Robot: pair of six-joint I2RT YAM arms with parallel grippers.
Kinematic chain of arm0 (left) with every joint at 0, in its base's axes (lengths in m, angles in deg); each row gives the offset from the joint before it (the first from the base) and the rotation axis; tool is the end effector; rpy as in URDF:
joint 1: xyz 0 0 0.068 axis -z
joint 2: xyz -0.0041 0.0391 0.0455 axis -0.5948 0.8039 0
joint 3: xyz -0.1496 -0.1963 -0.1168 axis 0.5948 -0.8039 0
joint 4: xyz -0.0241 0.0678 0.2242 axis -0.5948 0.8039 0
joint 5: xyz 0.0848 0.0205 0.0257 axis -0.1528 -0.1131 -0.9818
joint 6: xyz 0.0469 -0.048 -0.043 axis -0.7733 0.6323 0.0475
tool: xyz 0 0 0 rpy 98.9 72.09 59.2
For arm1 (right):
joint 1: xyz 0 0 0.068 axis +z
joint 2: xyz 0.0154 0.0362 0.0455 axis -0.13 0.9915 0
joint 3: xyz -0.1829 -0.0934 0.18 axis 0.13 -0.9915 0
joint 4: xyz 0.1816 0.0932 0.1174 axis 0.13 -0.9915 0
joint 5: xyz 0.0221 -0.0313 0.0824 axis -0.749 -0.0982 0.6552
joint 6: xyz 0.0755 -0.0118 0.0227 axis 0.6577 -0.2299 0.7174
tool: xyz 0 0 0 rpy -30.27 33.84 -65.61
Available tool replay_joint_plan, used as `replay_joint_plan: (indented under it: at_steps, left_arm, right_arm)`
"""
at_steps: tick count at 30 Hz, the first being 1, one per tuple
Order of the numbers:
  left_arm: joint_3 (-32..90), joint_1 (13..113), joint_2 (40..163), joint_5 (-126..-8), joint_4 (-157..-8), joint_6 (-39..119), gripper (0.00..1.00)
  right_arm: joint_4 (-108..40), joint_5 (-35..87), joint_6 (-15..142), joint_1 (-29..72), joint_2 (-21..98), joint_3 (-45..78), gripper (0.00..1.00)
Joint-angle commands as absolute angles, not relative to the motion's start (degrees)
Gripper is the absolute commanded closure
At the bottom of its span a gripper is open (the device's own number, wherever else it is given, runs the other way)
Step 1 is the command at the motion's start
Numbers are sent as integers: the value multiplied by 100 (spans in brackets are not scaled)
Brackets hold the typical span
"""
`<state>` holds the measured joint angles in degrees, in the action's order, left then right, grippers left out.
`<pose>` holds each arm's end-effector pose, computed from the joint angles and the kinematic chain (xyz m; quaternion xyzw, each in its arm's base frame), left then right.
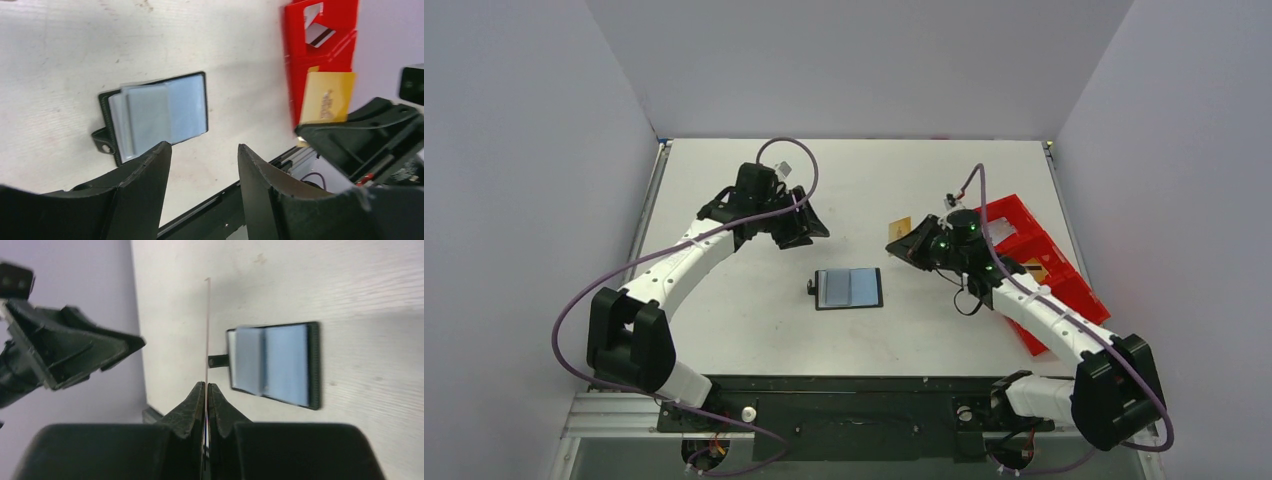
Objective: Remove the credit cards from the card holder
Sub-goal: Place the credit card in the storage box.
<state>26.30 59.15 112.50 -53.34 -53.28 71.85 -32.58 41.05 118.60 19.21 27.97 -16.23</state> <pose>0.2918 -0.1500 0.2758 -0.0895 0.9016 -0.3582 0.2254 0.2335 0.1470 0.2496 0.1557 0.8307 0.4748 0.2453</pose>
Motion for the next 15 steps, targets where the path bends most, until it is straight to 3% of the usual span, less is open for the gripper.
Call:
replay_joint_plan:
  at_steps: [1,9,15]
  left_arm:
    - [2821,5900,11062,-5687,-4750,6778,51]
    - [2929,5951,11163,-5567,-4480,6524,50]
    - [3036,5982,11327,-5463,-4418,6383,50]
  right_arm:
    - [-4890,2651,11400,1565,2253,-1258,100]
    - [-6653,1118,11539,507,1344,-1297,100]
    - [-6955,617,11583,-442,1135,-1516,100]
